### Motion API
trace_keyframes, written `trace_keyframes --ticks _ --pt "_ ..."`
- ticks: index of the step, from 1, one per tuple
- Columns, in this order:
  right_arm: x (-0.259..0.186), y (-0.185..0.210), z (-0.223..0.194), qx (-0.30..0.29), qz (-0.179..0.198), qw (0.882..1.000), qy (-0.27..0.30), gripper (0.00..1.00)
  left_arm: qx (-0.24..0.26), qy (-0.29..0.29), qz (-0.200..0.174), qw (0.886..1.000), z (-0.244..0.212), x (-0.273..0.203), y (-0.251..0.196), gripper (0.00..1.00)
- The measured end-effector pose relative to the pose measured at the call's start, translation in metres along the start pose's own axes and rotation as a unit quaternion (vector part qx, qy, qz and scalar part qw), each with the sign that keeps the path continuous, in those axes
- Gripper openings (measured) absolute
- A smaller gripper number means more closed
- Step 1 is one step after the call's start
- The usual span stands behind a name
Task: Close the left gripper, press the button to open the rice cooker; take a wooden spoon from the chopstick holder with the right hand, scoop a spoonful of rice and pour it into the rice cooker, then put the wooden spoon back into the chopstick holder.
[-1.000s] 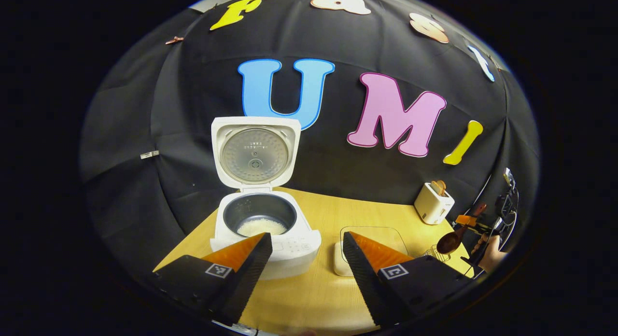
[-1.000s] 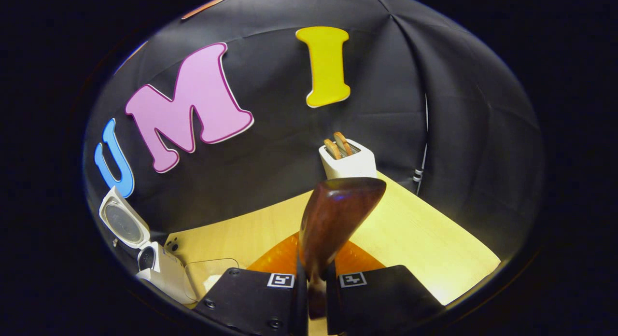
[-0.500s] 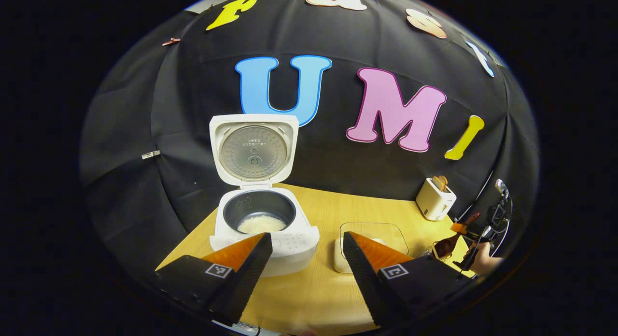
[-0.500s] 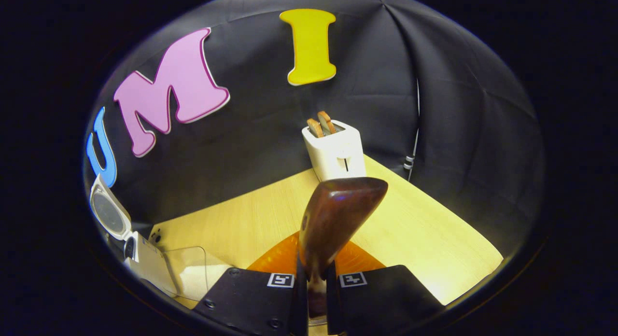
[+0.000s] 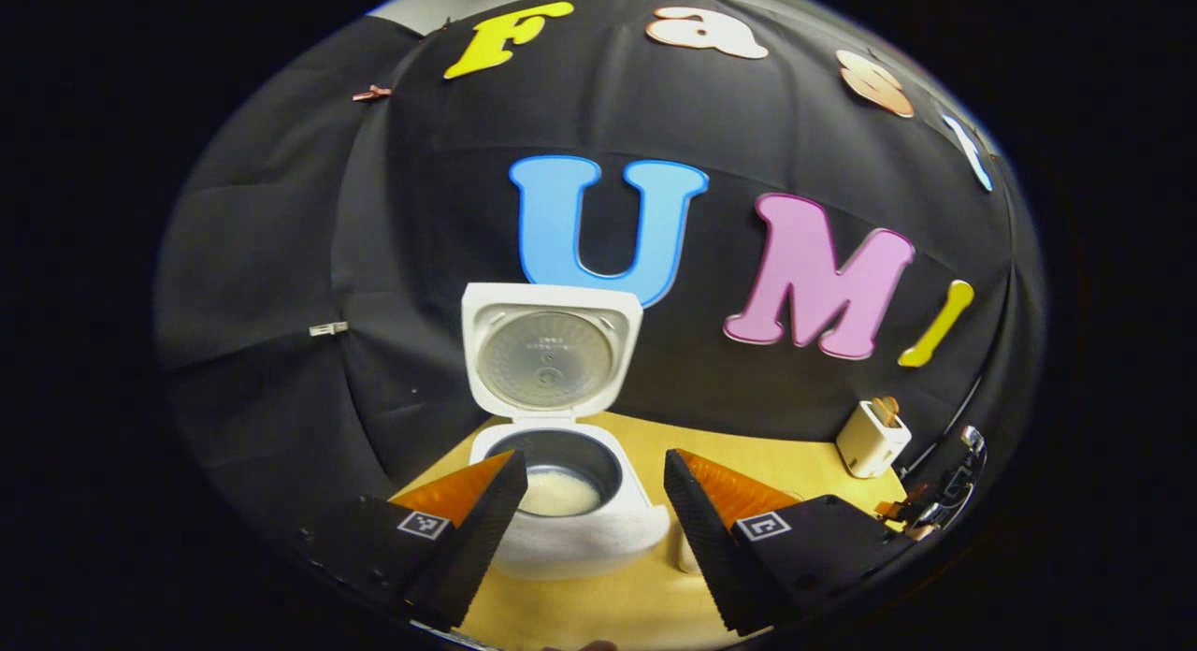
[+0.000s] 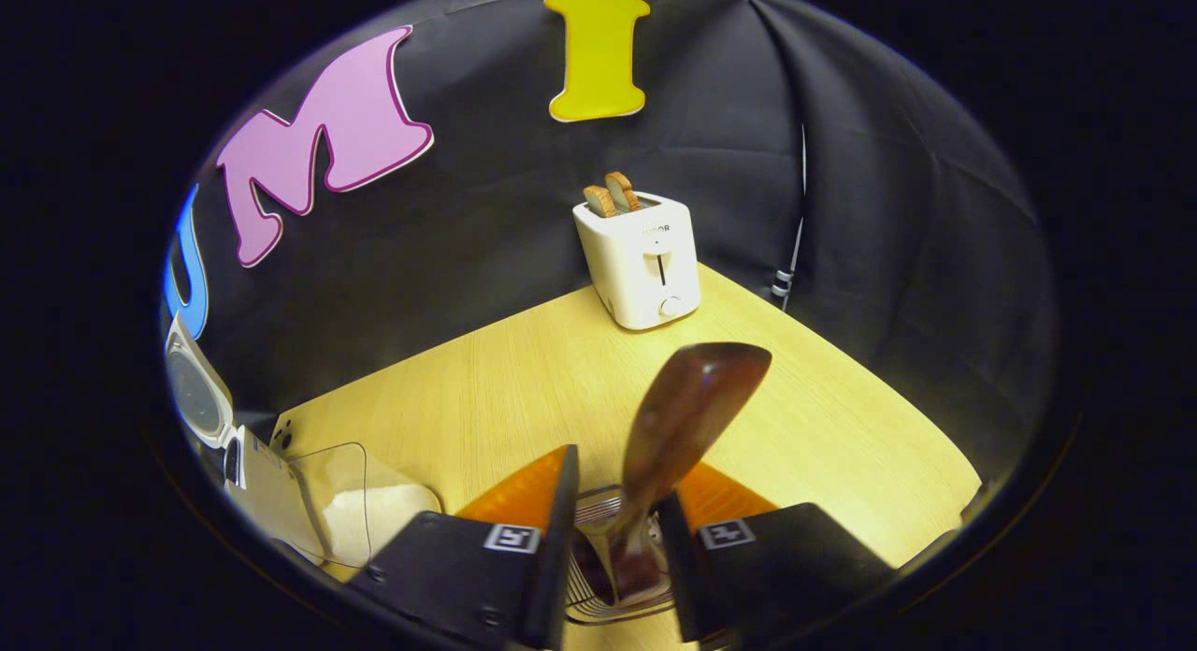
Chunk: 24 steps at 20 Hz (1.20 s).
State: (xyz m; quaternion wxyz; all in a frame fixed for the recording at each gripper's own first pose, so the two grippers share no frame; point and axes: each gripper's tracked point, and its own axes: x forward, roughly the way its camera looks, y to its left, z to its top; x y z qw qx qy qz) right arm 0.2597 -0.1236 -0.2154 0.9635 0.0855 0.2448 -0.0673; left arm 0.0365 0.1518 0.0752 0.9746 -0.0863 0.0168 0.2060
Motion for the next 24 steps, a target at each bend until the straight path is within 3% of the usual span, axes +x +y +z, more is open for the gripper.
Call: trace_keyframes --ticks 1,3,4,5,6,7,11,15,18,21,24 --pt "-0.006 -0.001 0.001 0.003 0.0 1.0 0.002 0.65 -0.005 -0.008 0.005 1.0 0.013 0.006 0.008 0.95" --pt "-0.022 -0.002 0.005 0.003 -0.003 1.0 -0.007 0.8 -0.004 -0.032 0.014 0.999 0.043 0.018 0.025 0.95" --pt "-0.033 -0.003 0.008 -0.002 -0.005 1.0 -0.013 0.72 0.003 -0.039 0.017 0.999 0.058 0.024 0.032 0.95" --pt "-0.042 -0.004 0.012 -0.006 -0.008 1.0 -0.019 0.98 0.012 -0.046 0.022 0.999 0.07 0.032 0.038 0.95" --pt "-0.052 -0.007 0.016 -0.008 -0.014 1.0 -0.026 0.87 0.021 -0.053 0.027 0.998 0.084 0.04 0.045 0.95" --pt "-0.062 -0.009 0.021 -0.007 -0.02 0.999 -0.033 0.99 0.028 -0.06 0.029 0.997 0.096 0.05 0.05 0.95" --pt "-0.107 -0.018 0.027 0.0 -0.037 0.998 -0.05 0.98 0.013 -0.075 0.012 0.997 0.14 0.088 0.058 0.95" --pt "-0.155 -0.025 -0.003 0.002 -0.059 0.998 -0.036 0.98 -0.004 -0.08 -0.011 0.997 0.171 0.138 0.065 0.95" --pt "-0.191 -0.017 -0.036 0.006 -0.073 0.997 -0.023 0.98 -0.006 -0.055 -0.026 0.998 0.172 0.184 0.068 0.95" --pt "-0.224 0.009 -0.057 -0.017 -0.059 0.998 -0.008 0.99 -0.007 -0.041 -0.038 0.998 0.171 0.228 0.067 0.94" --pt "-0.246 0.03 -0.072 -0.069 -0.048 0.996 -0.002 0.98 0.032 -0.03 -0.044 0.998 0.166 0.263 0.062 0.9"
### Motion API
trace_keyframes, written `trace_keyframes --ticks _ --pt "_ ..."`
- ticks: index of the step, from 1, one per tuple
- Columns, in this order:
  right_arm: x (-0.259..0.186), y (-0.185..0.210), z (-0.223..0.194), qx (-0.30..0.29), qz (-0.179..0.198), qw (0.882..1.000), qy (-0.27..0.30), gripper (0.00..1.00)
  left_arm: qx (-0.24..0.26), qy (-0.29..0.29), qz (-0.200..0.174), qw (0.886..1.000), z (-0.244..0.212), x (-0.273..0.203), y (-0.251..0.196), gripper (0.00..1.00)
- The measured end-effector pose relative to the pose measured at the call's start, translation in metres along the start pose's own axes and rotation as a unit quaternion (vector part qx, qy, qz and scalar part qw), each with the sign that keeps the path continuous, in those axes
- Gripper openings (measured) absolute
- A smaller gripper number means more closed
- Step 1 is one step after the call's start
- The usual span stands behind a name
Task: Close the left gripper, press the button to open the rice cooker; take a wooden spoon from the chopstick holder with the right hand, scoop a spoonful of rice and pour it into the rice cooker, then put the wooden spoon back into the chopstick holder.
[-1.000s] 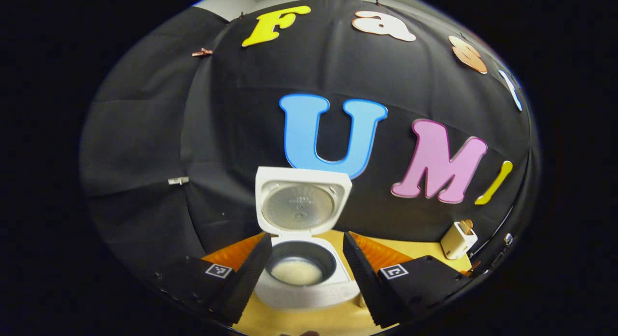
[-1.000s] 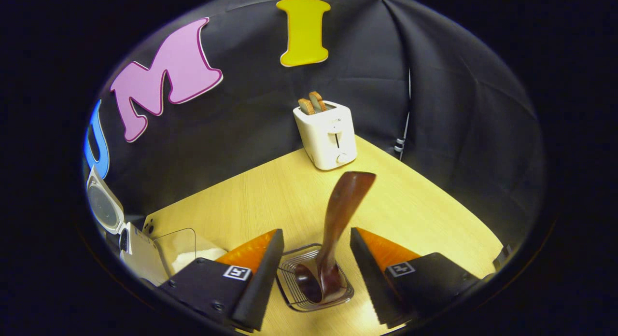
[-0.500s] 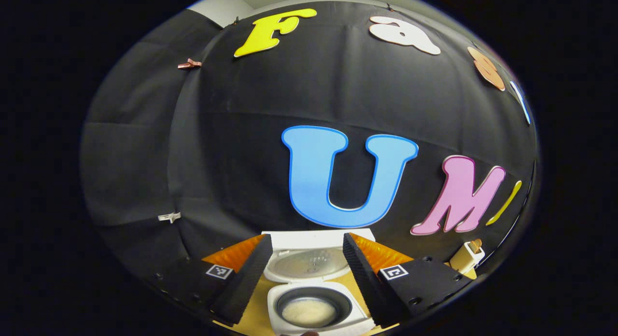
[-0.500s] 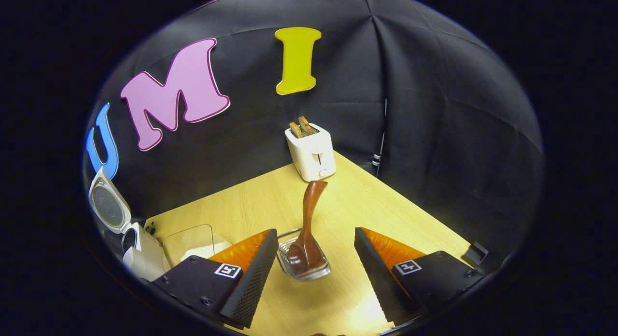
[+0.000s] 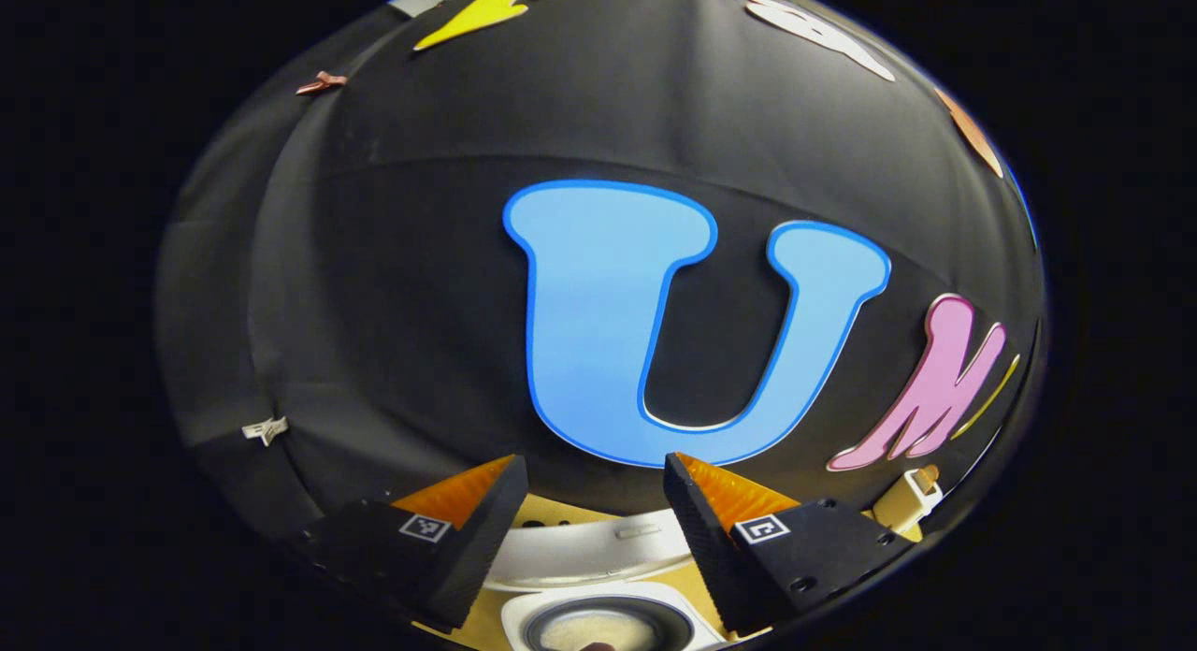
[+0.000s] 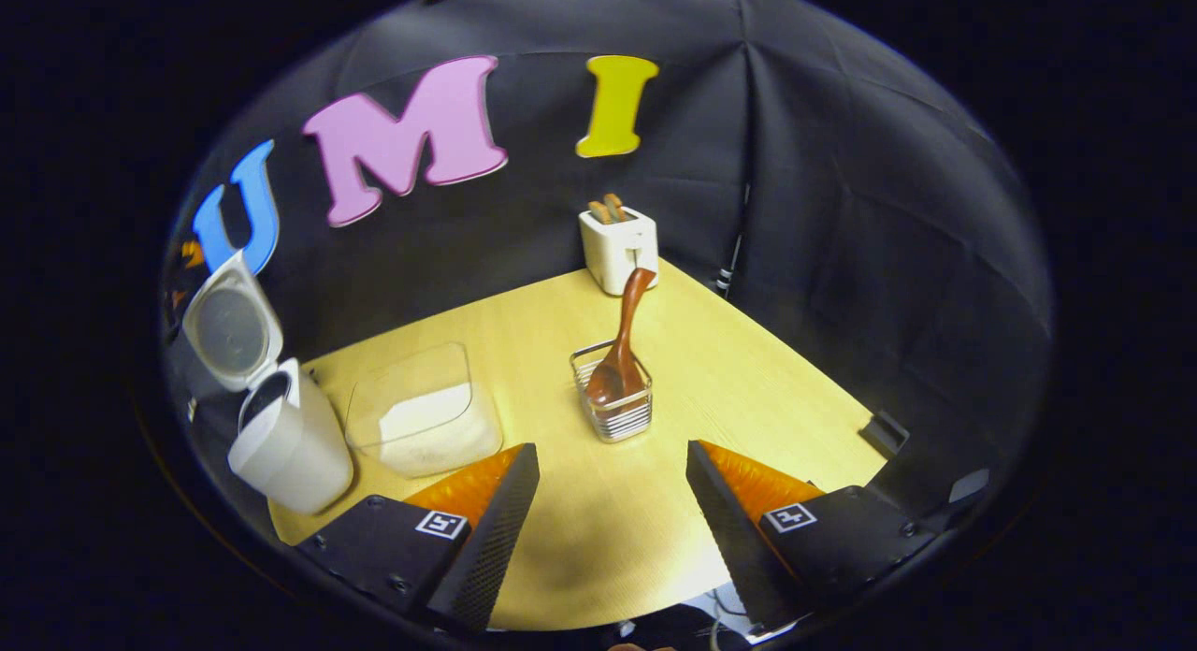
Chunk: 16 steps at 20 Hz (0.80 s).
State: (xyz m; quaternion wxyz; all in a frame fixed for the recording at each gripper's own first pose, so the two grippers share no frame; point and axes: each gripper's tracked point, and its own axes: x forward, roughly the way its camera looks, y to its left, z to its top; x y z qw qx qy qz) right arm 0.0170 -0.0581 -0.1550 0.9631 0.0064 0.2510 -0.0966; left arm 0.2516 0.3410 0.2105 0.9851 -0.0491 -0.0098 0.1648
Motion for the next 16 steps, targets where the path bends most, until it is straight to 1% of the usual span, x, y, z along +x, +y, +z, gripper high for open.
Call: trace_keyframes --ticks 1,2,4,5,7,10,12,14,16 --pt "-0.003 0.003 -0.001 0.0 0.001 1.0 0.0 0.98 0.013 0.016 -0.004 1.0 -0.008 0.006 -0.003 0.94" --pt "-0.002 0.007 0.004 0.001 0.001 1.0 -0.004 0.99 0.012 0.029 -0.014 0.999 -0.018 0.01 -0.007 0.94" --pt "-0.004 0.01 0.008 0.012 -0.003 1.0 -0.008 0.99 -0.008 0.049 -0.026 0.998 -0.032 0.02 -0.019 0.94" --pt "-0.004 0.011 0.007 0.021 -0.004 1.0 -0.006 0.99 -0.01 0.054 -0.021 0.998 -0.037 0.023 -0.018 0.95" --pt "-0.003 0.009 0.003 0.03 -0.006 1.0 0.001 0.99 -0.011 0.06 -0.021 0.998 -0.041 0.022 -0.015 0.95" --pt "0.002 0.005 0.005 0.027 -0.013 1.0 0.003 0.99 -0.003 0.083 -0.024 0.996 -0.049 0.006 -0.02 0.96" --pt "0.006 0.002 0.013 0.026 -0.017 0.999 -0.009 0.99 -0.013 0.098 -0.024 0.995 -0.056 -0.008 -0.027 0.96" --pt "0.012 0.006 0.015 0.022 -0.008 1.0 -0.017 0.99 -0.017 0.109 -0.025 0.994 -0.067 -0.025 -0.033 0.96" --pt "0.019 0.011 0.012 0.018 0.006 1.0 -0.012 0.99 -0.024 0.12 -0.025 0.992 -0.079 -0.044 -0.039 0.96"
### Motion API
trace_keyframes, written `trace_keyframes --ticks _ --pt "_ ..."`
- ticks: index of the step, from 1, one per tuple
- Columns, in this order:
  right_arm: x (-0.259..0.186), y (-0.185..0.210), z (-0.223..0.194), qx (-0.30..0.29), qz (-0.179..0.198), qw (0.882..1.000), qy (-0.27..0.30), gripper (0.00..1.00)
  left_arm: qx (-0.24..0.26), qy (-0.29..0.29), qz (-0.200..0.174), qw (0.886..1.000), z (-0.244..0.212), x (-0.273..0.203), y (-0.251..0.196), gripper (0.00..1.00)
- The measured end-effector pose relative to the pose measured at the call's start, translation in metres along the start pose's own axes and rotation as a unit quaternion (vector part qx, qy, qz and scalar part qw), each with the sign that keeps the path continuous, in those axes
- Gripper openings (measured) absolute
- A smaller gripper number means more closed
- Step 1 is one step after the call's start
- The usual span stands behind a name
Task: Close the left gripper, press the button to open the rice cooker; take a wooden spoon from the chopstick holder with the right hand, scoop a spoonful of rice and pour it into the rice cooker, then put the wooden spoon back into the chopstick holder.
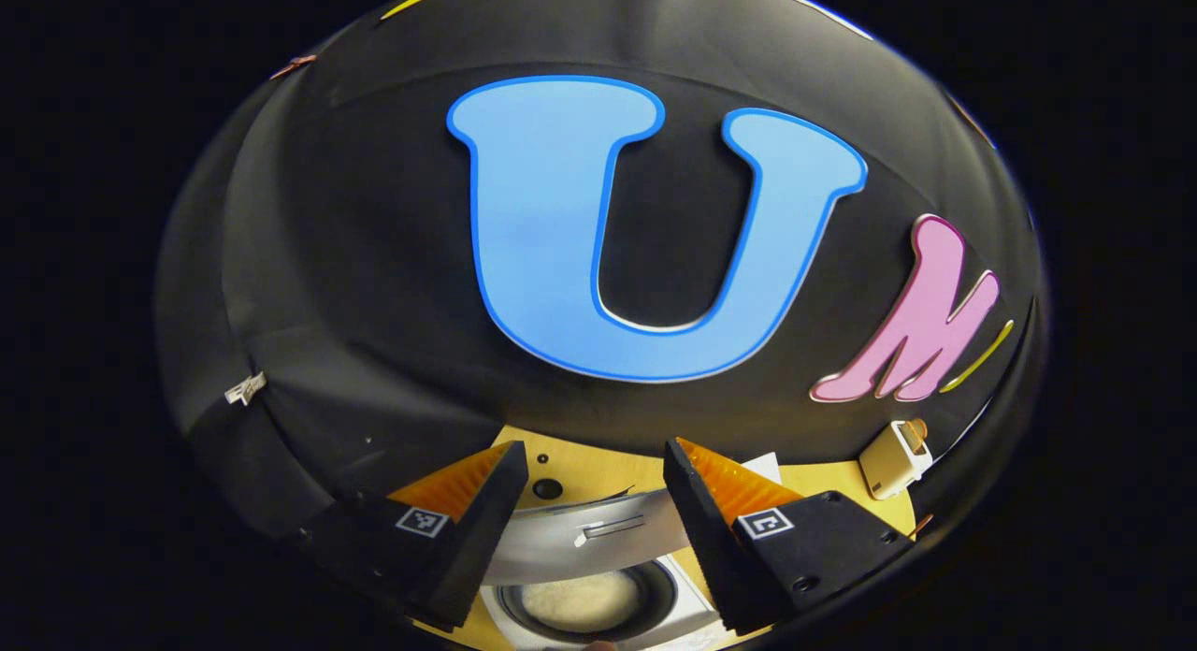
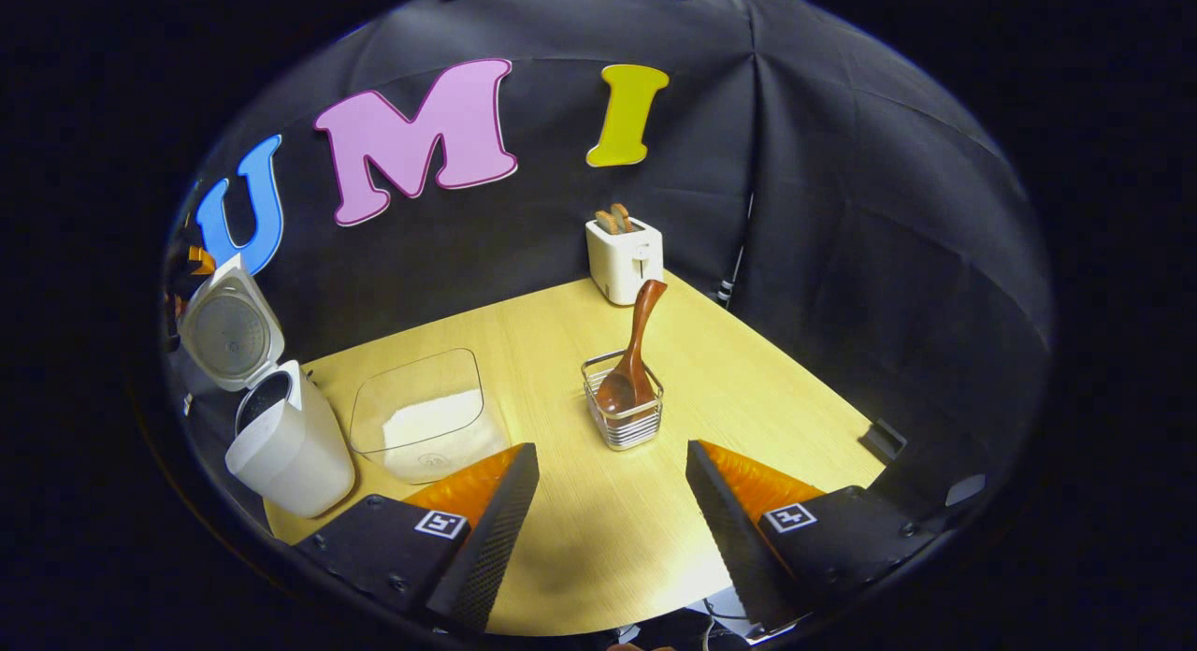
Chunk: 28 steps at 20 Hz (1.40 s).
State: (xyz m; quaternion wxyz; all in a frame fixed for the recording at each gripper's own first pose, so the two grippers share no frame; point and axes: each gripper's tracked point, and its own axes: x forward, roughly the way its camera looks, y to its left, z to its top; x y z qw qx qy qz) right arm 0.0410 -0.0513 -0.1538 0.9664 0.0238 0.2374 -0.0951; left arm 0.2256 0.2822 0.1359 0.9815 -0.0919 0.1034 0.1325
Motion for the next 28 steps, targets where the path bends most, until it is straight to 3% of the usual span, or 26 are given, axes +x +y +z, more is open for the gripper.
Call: trace_keyframes --ticks 7,14,17,21,22,24,28 --pt "0.017 0.013 -0.003 -0.017 0.053 0.998 0.01 0.99 -0.039 0.071 0.012 0.997 -0.111 -0.044 -0.023 0.97" --pt "0.031 0.008 -0.014 -0.035 0.091 0.995 0.033 0.99 -0.07 0.124 0.038 0.989 -0.212 -0.039 -0.035 0.98" --pt "0.037 -0.001 -0.019 -0.029 0.099 0.994 0.044 0.99 -0.067 0.115 0.057 0.989 -0.229 -0.032 -0.039 0.98" --pt "0.046 -0.015 -0.02 -0.018 0.107 0.993 0.049 0.99 0.059 0.087 0.087 0.991 -0.244 -0.029 -0.041 0.98" --pt "0.049 -0.018 -0.019 -0.016 0.109 0.993 0.049 0.99 0.068 0.07 0.093 0.991 -0.244 -0.026 -0.041 0.98" --pt "0.055 -0.021 -0.018 -0.014 0.115 0.992 0.049 0.99 0.044 0.062 0.103 0.992 -0.245 -0.027 -0.046 0.99" --pt "0.062 -0.015 -0.004 -0.017 0.137 0.99 0.035 0.99 0.041 0.063 0.112 0.991 -0.242 -0.031 -0.046 0.98"
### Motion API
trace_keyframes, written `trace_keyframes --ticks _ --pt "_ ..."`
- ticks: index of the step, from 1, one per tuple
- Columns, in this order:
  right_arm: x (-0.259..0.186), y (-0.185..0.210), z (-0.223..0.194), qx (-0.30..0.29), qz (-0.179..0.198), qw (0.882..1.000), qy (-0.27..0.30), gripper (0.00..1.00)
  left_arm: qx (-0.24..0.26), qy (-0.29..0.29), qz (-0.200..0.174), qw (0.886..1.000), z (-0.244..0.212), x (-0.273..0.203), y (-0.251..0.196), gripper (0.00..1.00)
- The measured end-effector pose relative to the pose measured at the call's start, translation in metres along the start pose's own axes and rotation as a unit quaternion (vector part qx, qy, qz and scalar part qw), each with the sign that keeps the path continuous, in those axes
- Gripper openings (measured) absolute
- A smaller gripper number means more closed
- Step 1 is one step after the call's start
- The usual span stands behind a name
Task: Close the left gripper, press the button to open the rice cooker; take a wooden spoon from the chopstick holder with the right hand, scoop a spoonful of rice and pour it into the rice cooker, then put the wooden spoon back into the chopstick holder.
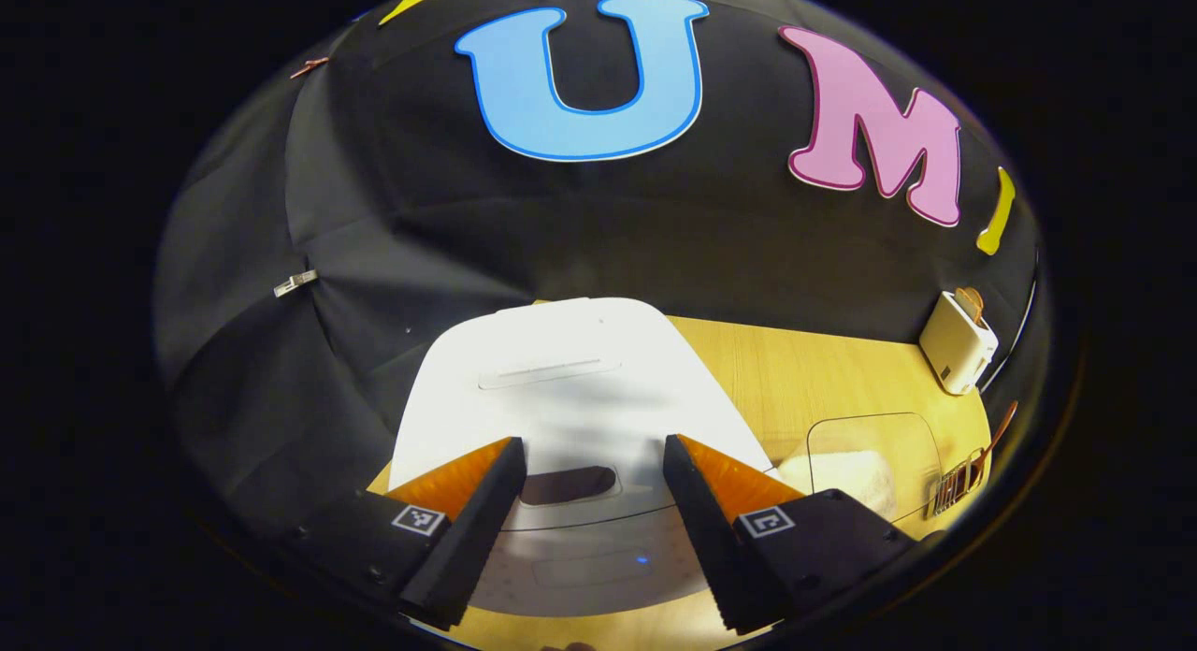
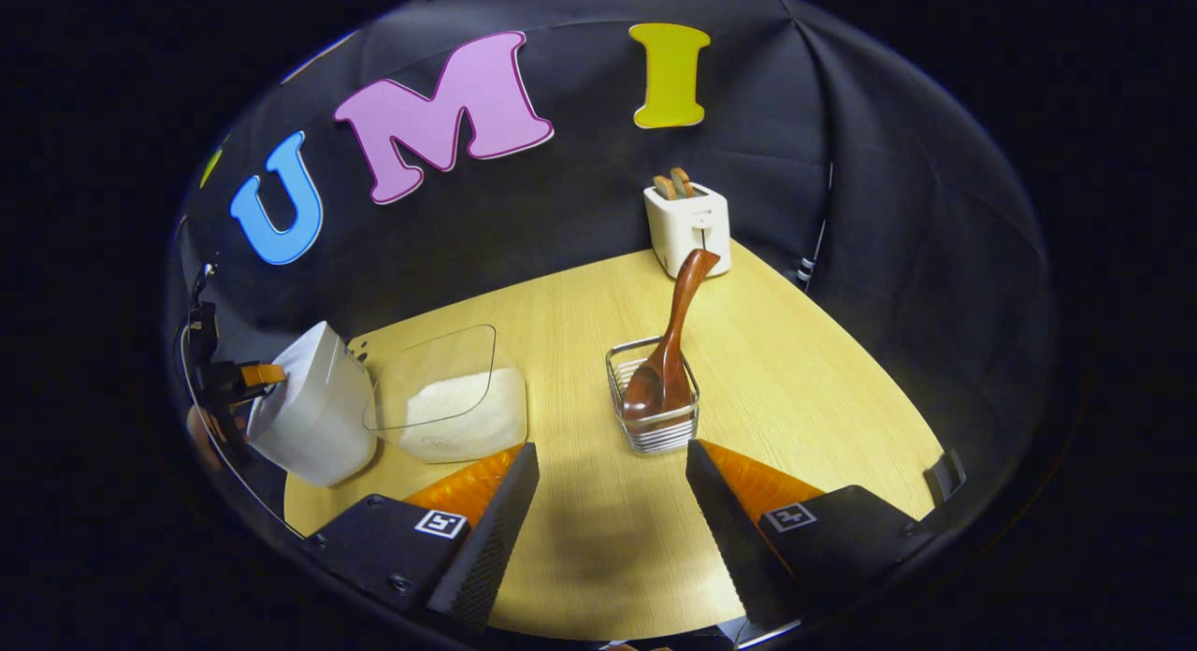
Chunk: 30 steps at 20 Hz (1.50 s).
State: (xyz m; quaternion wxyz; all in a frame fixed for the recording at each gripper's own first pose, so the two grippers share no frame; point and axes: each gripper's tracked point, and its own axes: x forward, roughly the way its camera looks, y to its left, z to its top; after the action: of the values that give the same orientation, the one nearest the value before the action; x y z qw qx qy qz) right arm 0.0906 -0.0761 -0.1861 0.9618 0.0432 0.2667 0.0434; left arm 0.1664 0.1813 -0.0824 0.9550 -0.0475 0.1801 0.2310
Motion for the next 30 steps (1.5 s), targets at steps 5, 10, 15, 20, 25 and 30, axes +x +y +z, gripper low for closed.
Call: trace_keyframes --ticks 5,10,15,20,25,30 --pt "0.001 0.022 0.011 -0.041 0.051 0.998 -0.005 0.99 -0.024 -0.063 0.021 0.998 0.027 -0.035 -0.003 0.98" --pt "-0.002 0.049 0.042 -0.07 0.103 0.992 -0.032 0.99 -0.051 -0.142 0.009 0.988 0.061 -0.125 -0.007 0.97" --pt "-0.031 0.066 0.076 -0.087 0.101 0.986 -0.099 0.98 -0.054 -0.188 -0.03 0.98 0.054 -0.205 -0.023 0.96" --pt "-0.075 0.089 0.069 -0.096 0.087 0.983 -0.133 0.98 -0.036 -0.211 -0.08 0.974 0.035 -0.261 -0.038 0.96" --pt "-0.103 0.117 0.048 -0.1 0.097 0.981 -0.138 0.99 -0.012 -0.209 -0.125 0.97 0.011 -0.28 -0.045 0.96" --pt "-0.117 0.137 0.05 -0.112 0.096 0.977 -0.154 0.99 0.013 -0.189 -0.13 0.973 0.003 -0.271 -0.034 0.96"
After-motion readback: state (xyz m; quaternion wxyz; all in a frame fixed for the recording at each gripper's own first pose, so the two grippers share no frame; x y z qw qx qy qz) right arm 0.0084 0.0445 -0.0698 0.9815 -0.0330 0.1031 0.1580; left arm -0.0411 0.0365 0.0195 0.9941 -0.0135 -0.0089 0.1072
